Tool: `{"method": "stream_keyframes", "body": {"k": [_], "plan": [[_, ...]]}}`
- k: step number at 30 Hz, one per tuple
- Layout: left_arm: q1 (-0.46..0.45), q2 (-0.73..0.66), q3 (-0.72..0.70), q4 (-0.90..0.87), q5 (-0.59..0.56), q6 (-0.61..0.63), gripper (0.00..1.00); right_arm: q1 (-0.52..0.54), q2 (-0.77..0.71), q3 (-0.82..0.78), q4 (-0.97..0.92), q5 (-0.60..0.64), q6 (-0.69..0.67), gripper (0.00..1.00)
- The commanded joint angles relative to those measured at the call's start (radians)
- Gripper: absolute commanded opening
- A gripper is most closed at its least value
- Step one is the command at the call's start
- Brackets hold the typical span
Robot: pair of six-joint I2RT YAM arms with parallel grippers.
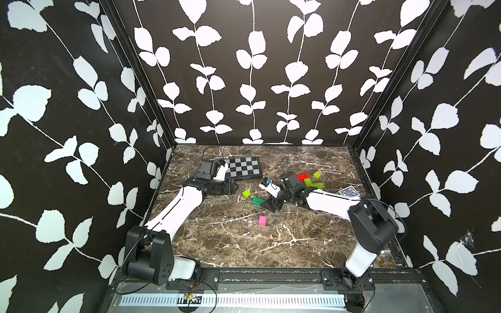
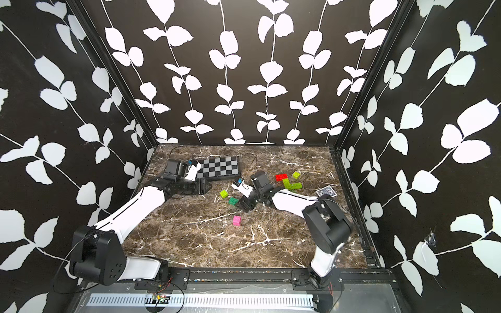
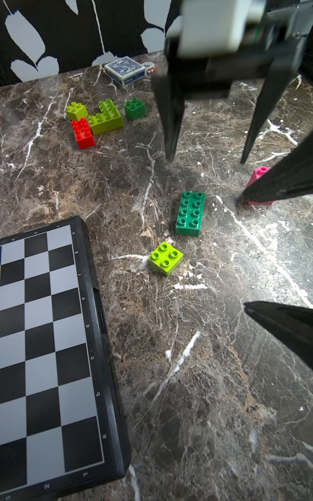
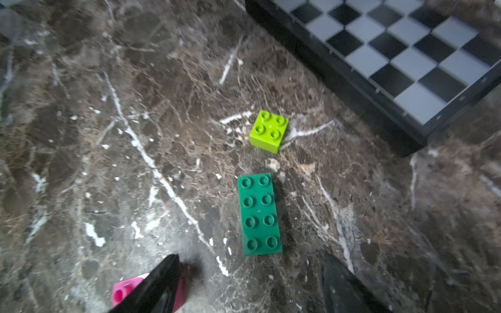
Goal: Assemble a carrot with lego
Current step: Pick up the lego brick from the center of the board.
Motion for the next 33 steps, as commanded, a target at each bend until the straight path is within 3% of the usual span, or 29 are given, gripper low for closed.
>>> {"method": "stream_keyframes", "body": {"k": [1,10,18,23,28,33], "plan": [[0.0,-0.041,0.013,-0.001,-0.004,0.011,0.61,0.007,0.061,0.081,0.017,0.066,0.01,0.81],[-0.001,-0.04,0.016,-0.007,-0.002,0.021,0.61,0.042,0.221,0.194,-0.024,0.097,-0.053,0.77],[-0.001,-0.041,0.013,-0.008,-0.001,0.025,0.61,0.058,0.259,0.25,-0.092,0.086,-0.085,0.42],[0.0,-0.045,0.002,-0.007,-0.008,0.028,0.61,0.049,0.136,0.166,-0.091,0.102,-0.093,0.26],[-0.001,-0.074,-0.036,0.004,-0.005,0.042,0.62,0.033,-0.133,-0.018,-0.106,0.015,-0.149,0.24],[0.0,-0.084,-0.082,0.016,0.051,0.072,0.62,0.081,-0.23,-0.116,-0.13,-0.092,-0.191,0.25]]}}
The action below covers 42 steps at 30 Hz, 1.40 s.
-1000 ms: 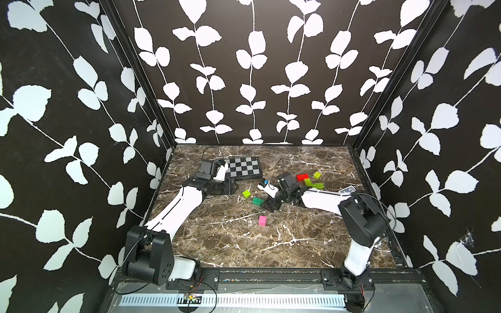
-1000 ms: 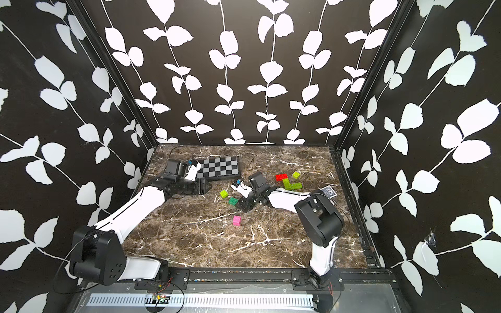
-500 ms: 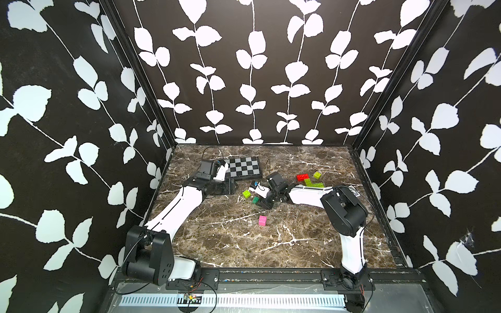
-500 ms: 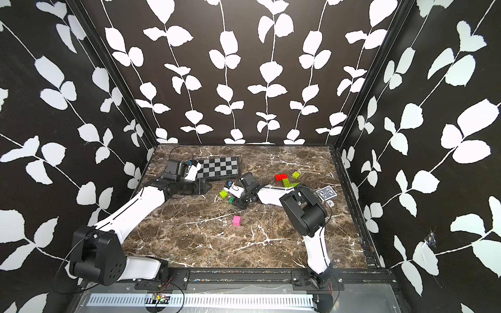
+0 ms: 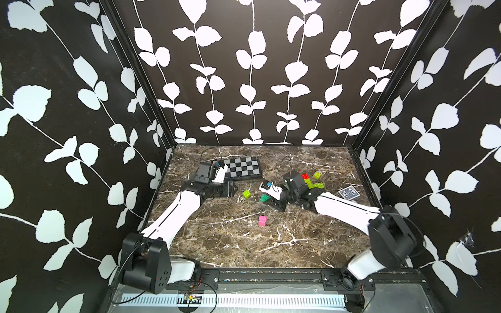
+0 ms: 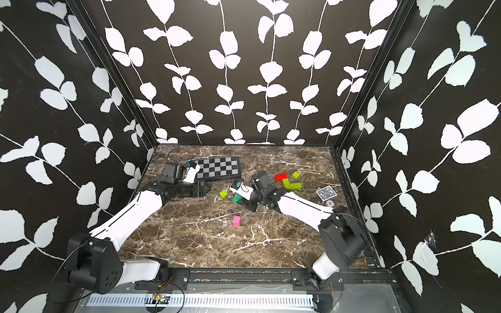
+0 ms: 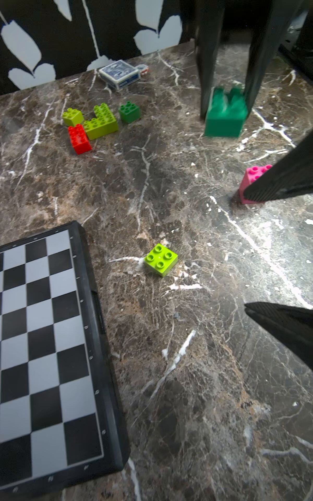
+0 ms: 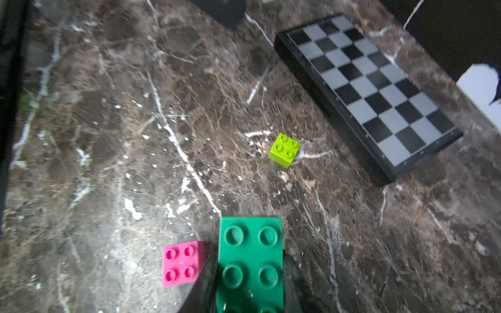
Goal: Assemble a carrot with lego
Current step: Pick up the lego brick from the center of the board, then assemble the lego brick with the lego brick.
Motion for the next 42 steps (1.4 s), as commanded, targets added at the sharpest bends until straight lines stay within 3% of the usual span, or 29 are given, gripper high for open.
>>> {"method": "stream_keyframes", "body": {"k": [1,11,42], "plan": [[0.0,-0.02,-0.023,-0.013,0.05,0.045,0.62,0.044,0.007,-0.07,-0.02,-0.08,-0.043,0.25],[-0.001,-0.031,-0.014,-0.067,0.038,0.074,0.62,0.082,0.113,-0.027,-0.051,-0.06,-0.047,0.24],[0.0,-0.01,-0.023,-0.06,0.071,0.057,0.62,0.114,0.183,0.028,-0.106,0.003,-0.019,0.25]]}}
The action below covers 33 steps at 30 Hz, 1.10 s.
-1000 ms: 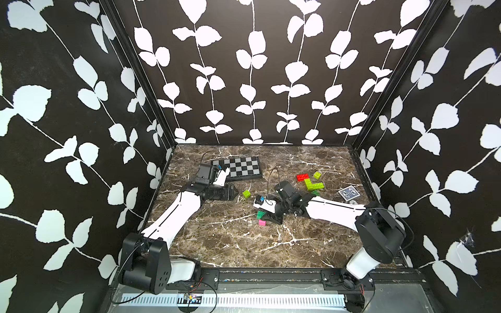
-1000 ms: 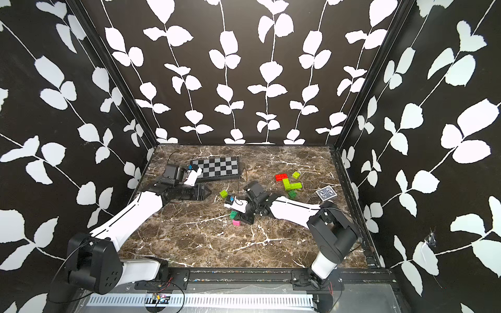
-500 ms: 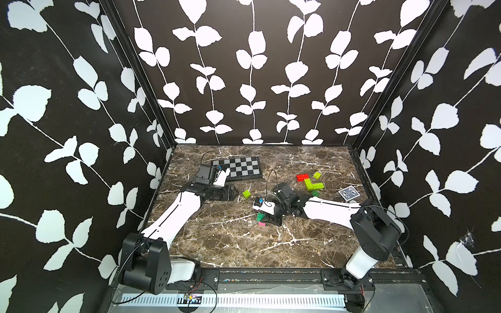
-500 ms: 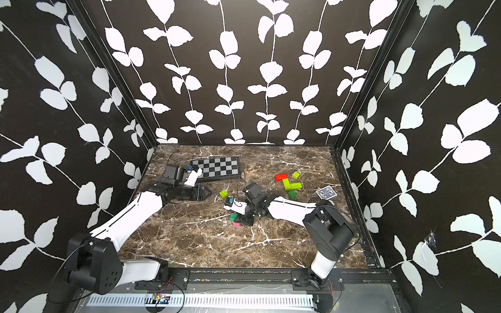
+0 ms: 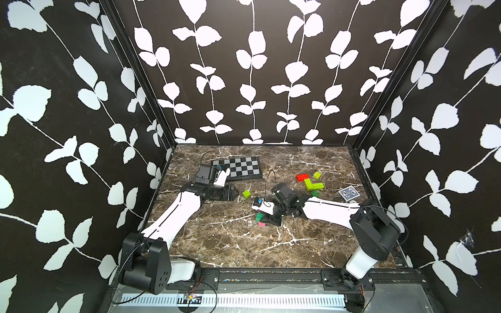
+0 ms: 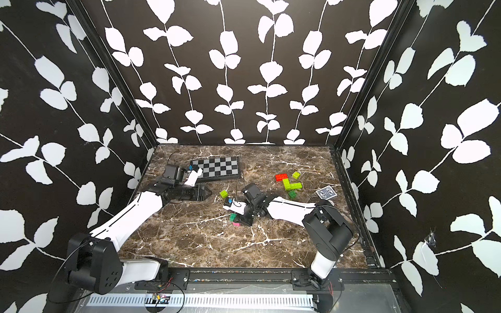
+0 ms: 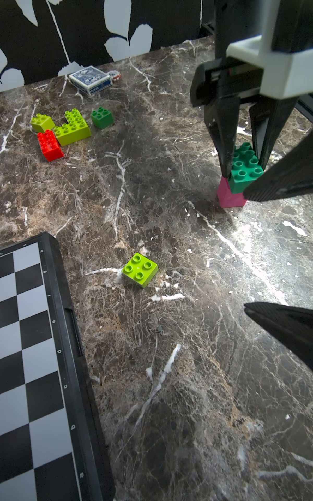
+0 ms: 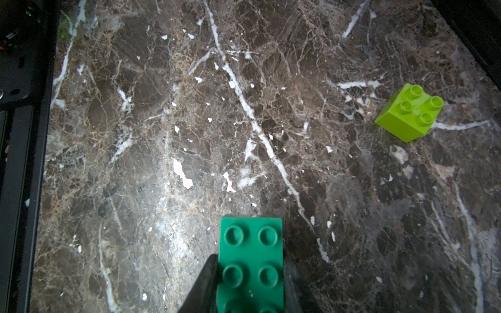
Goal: Assemble a carrot with lego
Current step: Assemble the lego brick with the lego brick.
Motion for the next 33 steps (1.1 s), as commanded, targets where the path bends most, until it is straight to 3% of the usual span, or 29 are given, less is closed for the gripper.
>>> {"method": "stream_keyframes", "body": {"k": [1,19,33], "plan": [[0.0,-0.008,-0.014,-0.015,0.019,0.003,0.62,0.014,0.034,0.041,-0.053,0.027,0.0,0.25],[0.0,-0.02,-0.025,-0.023,0.003,0.016,0.62,0.05,0.106,0.09,-0.182,0.142,-0.001,0.25],[0.0,-0.026,-0.028,-0.029,-0.031,0.026,0.62,0.063,0.208,0.108,-0.284,0.226,0.094,0.23]]}}
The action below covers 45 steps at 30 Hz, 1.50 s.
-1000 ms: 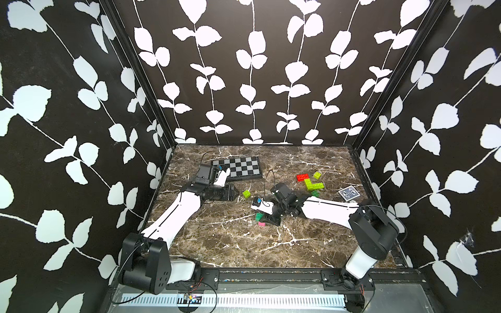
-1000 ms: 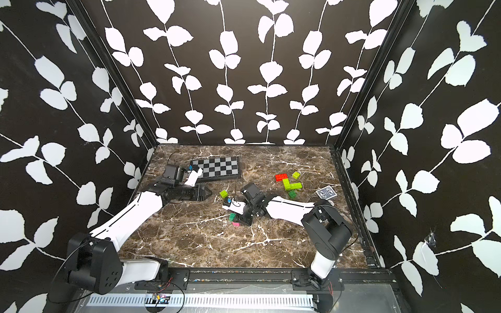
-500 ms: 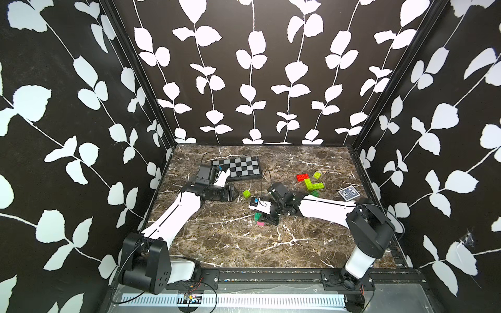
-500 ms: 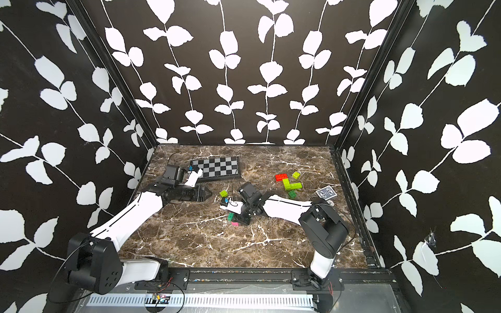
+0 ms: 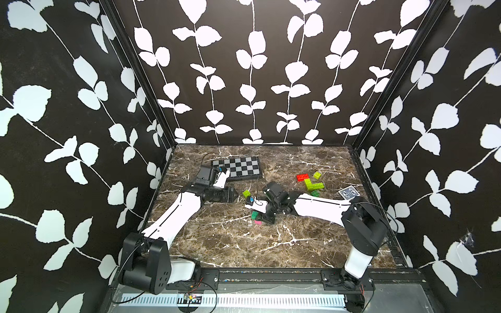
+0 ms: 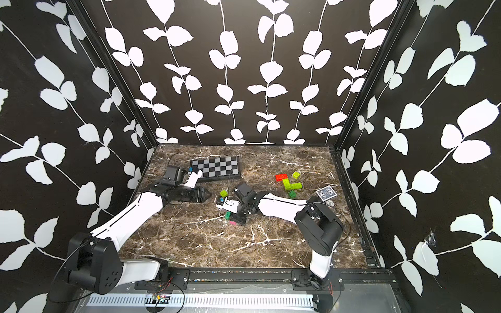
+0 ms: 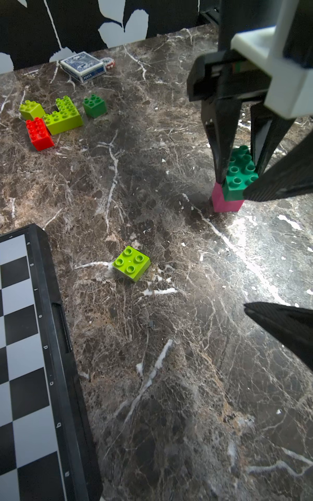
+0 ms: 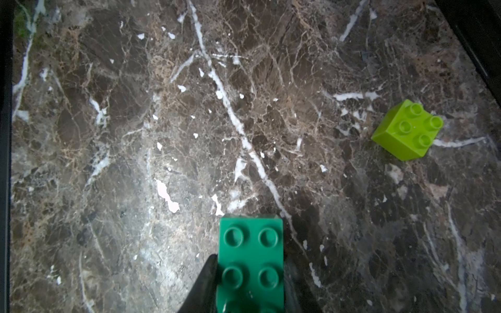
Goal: Assemble a carrot with lego
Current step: Assemble the lego brick with the lego brick.
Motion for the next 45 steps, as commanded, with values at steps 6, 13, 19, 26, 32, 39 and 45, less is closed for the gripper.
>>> {"method": "stream_keyframes", "body": {"k": [6,13,19,26,32,39,45], "plan": [[0.001,-0.024,-0.006,-0.025,-0.017,0.018,0.62,0.007,0.113,-0.062,-0.181,0.102,0.123,0.22],[0.0,-0.02,0.013,-0.04,-0.015,0.018,0.62,0.018,0.028,-0.094,-0.185,0.064,0.07,0.22],[0.0,-0.022,0.015,-0.039,-0.013,0.019,0.62,0.053,0.02,-0.072,-0.199,0.135,0.046,0.22],[0.0,-0.021,0.014,-0.032,-0.006,0.014,0.62,0.043,-0.073,-0.086,-0.081,0.083,0.119,0.22],[0.0,-0.026,0.003,-0.031,-0.003,0.012,0.62,0.039,-0.102,-0.054,-0.041,0.038,0.151,0.22],[0.0,-0.034,-0.011,-0.022,-0.002,0.014,0.62,0.037,-0.079,-0.026,-0.014,0.048,0.175,0.23],[0.001,-0.024,-0.013,-0.02,0.001,0.017,0.62,0.038,-0.07,-0.032,0.017,0.044,0.201,0.24]]}}
